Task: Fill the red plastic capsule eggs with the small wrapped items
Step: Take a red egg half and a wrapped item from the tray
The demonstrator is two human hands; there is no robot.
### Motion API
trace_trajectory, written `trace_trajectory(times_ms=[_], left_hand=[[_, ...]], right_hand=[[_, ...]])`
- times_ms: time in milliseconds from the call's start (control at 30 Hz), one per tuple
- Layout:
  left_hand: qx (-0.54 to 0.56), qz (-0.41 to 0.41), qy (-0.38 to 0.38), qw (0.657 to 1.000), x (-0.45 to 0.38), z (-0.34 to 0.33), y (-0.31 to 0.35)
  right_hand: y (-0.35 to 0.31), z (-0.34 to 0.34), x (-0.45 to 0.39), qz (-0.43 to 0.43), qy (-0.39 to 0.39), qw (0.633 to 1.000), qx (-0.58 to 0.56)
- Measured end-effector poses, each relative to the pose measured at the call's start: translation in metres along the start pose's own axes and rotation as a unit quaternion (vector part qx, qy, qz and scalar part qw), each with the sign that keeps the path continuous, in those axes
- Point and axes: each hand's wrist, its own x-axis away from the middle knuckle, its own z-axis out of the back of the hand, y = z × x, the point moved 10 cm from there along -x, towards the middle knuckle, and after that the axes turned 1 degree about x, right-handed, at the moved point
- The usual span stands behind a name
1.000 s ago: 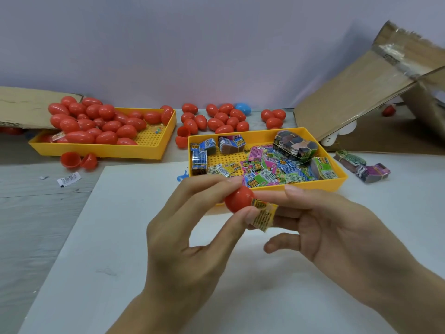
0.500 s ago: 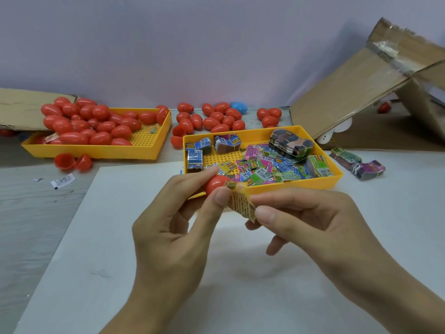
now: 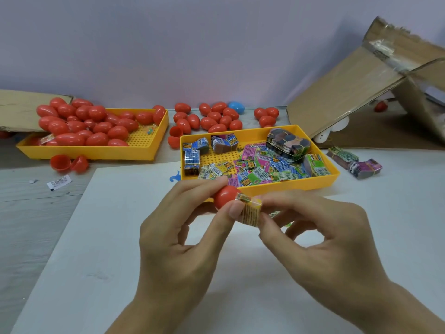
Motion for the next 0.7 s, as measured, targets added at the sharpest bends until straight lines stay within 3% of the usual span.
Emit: trace_trajectory(times_ms=[333, 467, 567, 700], left_hand=[[-0.01, 0.0, -0.014, 1.0, 0.001, -0.004, 0.002], [-0.029, -0.001, -0.013, 0.999, 0.0, -0.004, 0.003], [-0.046, -0.015, -0.011, 0.999, 0.001, -0.003, 0.007], [-0.084, -0.06, -0.012, 0.995, 0.001, -0.003, 0.016]], right_hand=[[0.018, -0.008, 0.0, -0.086, -0.04, 0.995, -0.036], [0.029, -0.019, 0.002, -0.162, -0.104, 0.977, -0.089], [0.038, -0.038, 0.007, -0.247, -0.184, 0.921, -0.237], [0.04, -0.056, 0.017, -0.365, -0.235, 0.791, -0.431]])
